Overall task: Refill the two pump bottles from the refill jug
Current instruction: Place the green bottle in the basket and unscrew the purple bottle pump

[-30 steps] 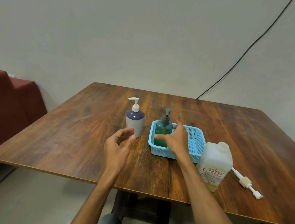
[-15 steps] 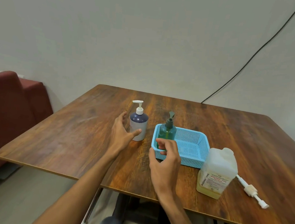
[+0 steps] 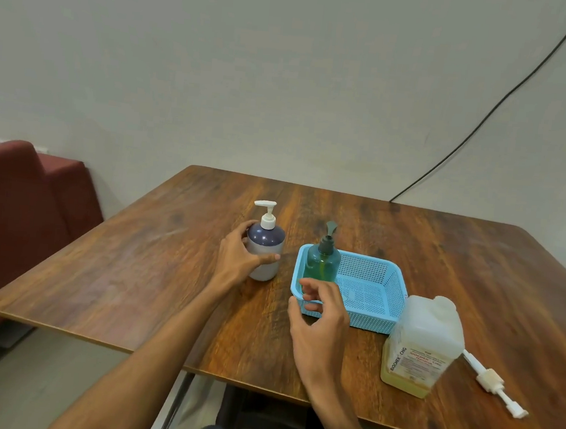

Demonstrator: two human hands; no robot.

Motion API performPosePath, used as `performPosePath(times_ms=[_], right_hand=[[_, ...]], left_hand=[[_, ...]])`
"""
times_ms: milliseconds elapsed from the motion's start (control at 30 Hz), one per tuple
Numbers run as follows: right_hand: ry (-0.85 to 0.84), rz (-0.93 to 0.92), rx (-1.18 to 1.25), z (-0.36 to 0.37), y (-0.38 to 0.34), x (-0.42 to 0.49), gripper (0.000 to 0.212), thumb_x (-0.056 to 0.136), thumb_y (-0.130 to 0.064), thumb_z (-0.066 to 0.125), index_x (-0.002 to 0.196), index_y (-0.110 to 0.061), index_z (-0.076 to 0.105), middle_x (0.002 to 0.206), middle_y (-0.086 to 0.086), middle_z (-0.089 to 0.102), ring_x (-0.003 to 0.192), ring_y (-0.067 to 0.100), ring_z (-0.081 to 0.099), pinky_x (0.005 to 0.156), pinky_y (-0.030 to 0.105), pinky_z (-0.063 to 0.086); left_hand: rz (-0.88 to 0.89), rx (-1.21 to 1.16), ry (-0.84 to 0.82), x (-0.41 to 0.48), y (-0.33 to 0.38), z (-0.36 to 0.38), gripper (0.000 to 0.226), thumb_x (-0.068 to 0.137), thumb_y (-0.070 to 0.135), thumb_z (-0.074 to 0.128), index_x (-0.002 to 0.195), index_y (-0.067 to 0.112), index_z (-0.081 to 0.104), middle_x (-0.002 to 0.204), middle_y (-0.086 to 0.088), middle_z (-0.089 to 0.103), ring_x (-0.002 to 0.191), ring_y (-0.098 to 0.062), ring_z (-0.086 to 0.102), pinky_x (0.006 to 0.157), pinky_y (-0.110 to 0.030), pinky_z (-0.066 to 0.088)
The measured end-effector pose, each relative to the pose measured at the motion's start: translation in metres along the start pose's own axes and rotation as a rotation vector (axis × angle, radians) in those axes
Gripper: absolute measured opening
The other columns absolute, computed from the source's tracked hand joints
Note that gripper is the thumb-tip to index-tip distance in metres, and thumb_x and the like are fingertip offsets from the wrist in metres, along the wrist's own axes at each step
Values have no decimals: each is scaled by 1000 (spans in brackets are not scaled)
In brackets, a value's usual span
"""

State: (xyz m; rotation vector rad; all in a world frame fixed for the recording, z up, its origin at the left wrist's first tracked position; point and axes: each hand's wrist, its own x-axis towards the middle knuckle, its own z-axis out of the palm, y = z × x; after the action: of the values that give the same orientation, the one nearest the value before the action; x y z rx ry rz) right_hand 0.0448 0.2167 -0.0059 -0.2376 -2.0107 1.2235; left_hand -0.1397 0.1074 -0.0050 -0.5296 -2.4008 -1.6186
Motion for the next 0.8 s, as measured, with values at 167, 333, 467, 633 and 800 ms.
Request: performPosePath(times_ms=[167,333,467,633,800], right_hand=[[3,-6,64,-15,-5,-4,30,87,-10,75,110,-26,65,107,-14,60,106,6,61,85,16,53],[0,33,95,-36,-4,-18,42,84,-1,74,116,-25,64,111,-12,60,107,3,60,82,17,55],[-7,94,82,-55,4,-30,53,81,3,74,122,-28,61,111,-14,62,104,3,61,83,23,59],[-106,149,73,-69,18,-43,70,78,-3,79,136,-32,52,119,-14,58,111,7,60,91,33,58],[-242,169,67,-72,26,-50,94,72,-17,87,148,-38,34,140,-19,48,130,2,48,105,34,50]], left_hand=[[87,-68,48,-44,27,-18,88,55,35,95,132,21,55,123,8,63,106,-8,62,88,-22,52],[131,-182,-9,-102,57,-24,84,51,57,86,126,33,56,123,11,66,110,-4,64,88,-20,54],[126,-189,-55,-132,74,-13,80,55,40,94,126,35,56,121,17,65,110,3,62,84,-14,54],[79,-207,-105,-151,76,13,80,56,25,97,126,30,58,120,15,66,110,1,63,85,-15,54],[50,-205,-136,-158,73,28,82,55,26,98,127,24,59,120,11,68,108,0,64,86,-18,54]])
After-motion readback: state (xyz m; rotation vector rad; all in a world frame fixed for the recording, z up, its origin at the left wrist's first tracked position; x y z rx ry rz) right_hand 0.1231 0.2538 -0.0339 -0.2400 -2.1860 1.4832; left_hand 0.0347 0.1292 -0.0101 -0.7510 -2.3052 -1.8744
